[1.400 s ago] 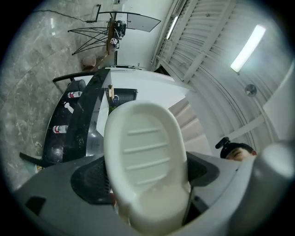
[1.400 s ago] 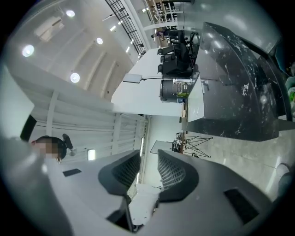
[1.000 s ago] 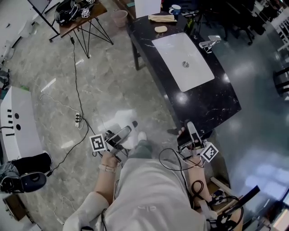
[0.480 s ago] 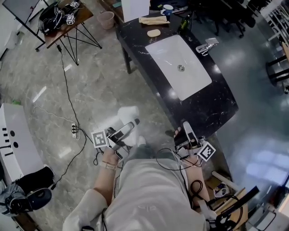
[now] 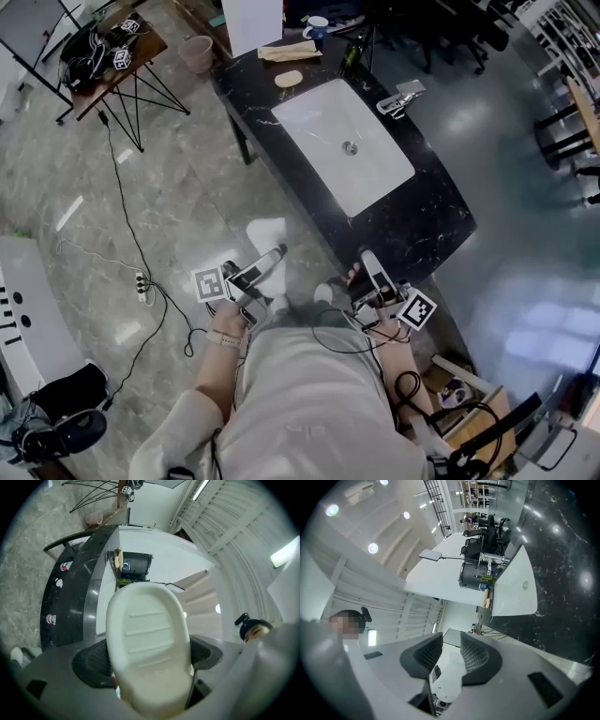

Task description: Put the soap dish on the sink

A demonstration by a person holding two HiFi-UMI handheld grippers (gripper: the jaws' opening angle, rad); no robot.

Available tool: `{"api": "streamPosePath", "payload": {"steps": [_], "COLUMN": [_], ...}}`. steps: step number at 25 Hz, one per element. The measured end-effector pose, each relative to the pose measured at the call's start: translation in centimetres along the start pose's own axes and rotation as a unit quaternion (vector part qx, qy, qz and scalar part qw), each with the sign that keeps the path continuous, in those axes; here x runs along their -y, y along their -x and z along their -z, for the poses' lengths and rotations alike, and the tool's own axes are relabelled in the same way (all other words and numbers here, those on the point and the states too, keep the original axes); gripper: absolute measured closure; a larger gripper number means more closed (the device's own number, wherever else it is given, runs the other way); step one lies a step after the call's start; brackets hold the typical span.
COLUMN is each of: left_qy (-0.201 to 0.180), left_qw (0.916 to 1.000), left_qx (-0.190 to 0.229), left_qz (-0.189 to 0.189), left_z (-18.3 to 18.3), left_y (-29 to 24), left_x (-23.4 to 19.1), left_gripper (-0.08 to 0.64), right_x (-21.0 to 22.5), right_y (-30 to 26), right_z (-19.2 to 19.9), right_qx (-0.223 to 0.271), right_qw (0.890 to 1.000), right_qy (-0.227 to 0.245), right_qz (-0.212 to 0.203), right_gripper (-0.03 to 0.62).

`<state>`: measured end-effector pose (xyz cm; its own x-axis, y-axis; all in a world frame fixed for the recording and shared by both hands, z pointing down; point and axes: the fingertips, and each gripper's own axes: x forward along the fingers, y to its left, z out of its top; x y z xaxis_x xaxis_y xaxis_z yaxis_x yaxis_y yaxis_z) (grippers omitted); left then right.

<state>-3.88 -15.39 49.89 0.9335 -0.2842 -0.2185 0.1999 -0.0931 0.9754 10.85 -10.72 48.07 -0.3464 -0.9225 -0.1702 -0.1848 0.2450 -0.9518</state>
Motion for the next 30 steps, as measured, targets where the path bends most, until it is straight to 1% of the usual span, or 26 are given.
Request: {"api": "streamPosePath", "payload": {"steps": [3, 4, 5, 6, 7, 8, 10, 11, 12, 14, 16, 17, 18, 19, 20, 21, 22, 23, 24, 25, 26, 28, 30], "left_qy": [-0.054, -0.079, -0.111, -0.149, -0.189, -0.225, -0.282, -0.310, -0.339, -0.394, -0.434, -0.453, -0.475, -0.501, -0.528, -0.556, -0.582, -0.604, -0.620, -0.628, -0.632, -0.635, -0.639], "left_qw": [0.9972, 0.9943, 0.9897, 0.9823, 0.9719, 0.9598, 0.9351, 0.9202, 0.9021, 0.8617, 0.8237, 0.8033, 0.7799, 0.7534, 0.7250, 0.6968, 0.6707, 0.6491, 0.6341, 0.6257, 0.6219, 0.6172, 0.6081], "left_qx": [-0.018, -0.028, -0.038, -0.049, -0.058, -0.069, -0.093, -0.108, -0.124, -0.158, -0.186, -0.200, -0.216, -0.233, -0.250, -0.266, -0.278, -0.289, -0.297, -0.304, -0.310, -0.325, -0.341], "left_qz": [-0.050, -0.066, -0.082, -0.103, -0.128, -0.153, -0.192, -0.213, -0.236, -0.279, -0.314, -0.330, -0.345, -0.357, -0.364, -0.367, -0.365, -0.361, -0.354, -0.348, -0.343, -0.333, -0.325], "left_z": [-0.7, -1.0, -1.5, -2.2, -3.0, -3.7, -4.8, -5.4, -6.1, -7.2, -8.4, -8.9, -9.4, -9.9, -10.3, -10.6, -10.9, -11.2, -11.4, -11.5, -11.5, -11.5, -11.5], "left_y": [-1.8, -2.3, -2.8, -3.2, -3.6, -3.9, -4.5, -4.7, -5.0, -5.4, -5.9, -6.1, -6.4, -6.8, -7.2, -7.7, -8.3, -9.0, -9.7, -10.4, -11.0, -12.0, -12.7], "left_x": [-3.0, -4.2, -5.4, -6.6, -7.7, -8.6, -10.1, -10.7, -11.4, -12.7, -14.0, -14.6, -15.2, -15.7, -16.2, -16.7, -17.2, -17.6, -18.0, -18.3, -18.6, -19.1, -19.7], "left_gripper": [0.083, 0.083, 0.083, 0.083, 0.083, 0.083, 0.083, 0.083, 0.083, 0.083, 0.083, 0.083, 0.083, 0.083, 0.083, 0.083, 0.083, 0.083, 0.083, 0.083, 0.083, 0.083, 0.083], "right_x": [0.9, 1.2, 1.4, 1.7, 1.9, 2.0, 2.4, 2.5, 2.7, 3.0, 3.2, 3.3, 3.4, 3.4, 3.5, 3.6, 3.7, 3.9, 4.0, 4.1, 4.1, 4.2, 4.4], "right_y": [-0.2, -0.2, -0.3, -0.4, -0.6, -0.7, -1.1, -1.3, -1.6, -2.1, -2.5, -2.6, -2.6, -2.6, -2.5, -2.4, -2.3, -2.1, -1.9, -1.6, -1.4, -0.9, -0.6], "right_z": [-0.7, -0.7, -0.6, -0.4, -0.3, -0.2, -0.1, -0.1, -0.2, -0.4, -0.7, -0.8, -1.0, -1.1, -1.1, -1.2, -1.2, -1.2, -1.2, -1.2, -1.3, -1.4, -1.4], "right_qx": [-0.006, -0.009, -0.014, -0.019, -0.025, -0.030, -0.037, -0.038, -0.039, -0.041, -0.041, -0.039, -0.036, -0.033, -0.031, -0.029, -0.028, -0.026, -0.023, -0.019, -0.015, -0.006, 0.001], "right_qw": [1.000, 1.000, 1.000, 1.000, 0.999, 0.999, 0.999, 0.999, 0.999, 0.999, 0.998, 0.998, 0.998, 0.998, 0.998, 0.998, 0.998, 0.998, 0.998, 0.998, 0.998, 0.998, 0.998], "right_qy": [0.005, 0.004, 0.005, 0.007, 0.011, 0.015, 0.020, 0.020, 0.020, 0.023, 0.030, 0.032, 0.033, 0.033, 0.034, 0.035, 0.037, 0.037, 0.036, 0.034, 0.032, 0.029, 0.026], "right_qz": [0.007, 0.010, 0.012, 0.015, 0.017, 0.020, 0.024, 0.024, 0.025, 0.027, 0.029, 0.031, 0.032, 0.034, 0.036, 0.038, 0.041, 0.044, 0.046, 0.048, 0.050, 0.053, 0.058], "right_gripper": [0.463, 0.463, 0.464, 0.463, 0.463, 0.463, 0.463, 0.463, 0.463, 0.464, 0.463, 0.463, 0.463, 0.463, 0.463, 0.463, 0.463, 0.463, 0.463, 0.464, 0.463, 0.463, 0.463]}}
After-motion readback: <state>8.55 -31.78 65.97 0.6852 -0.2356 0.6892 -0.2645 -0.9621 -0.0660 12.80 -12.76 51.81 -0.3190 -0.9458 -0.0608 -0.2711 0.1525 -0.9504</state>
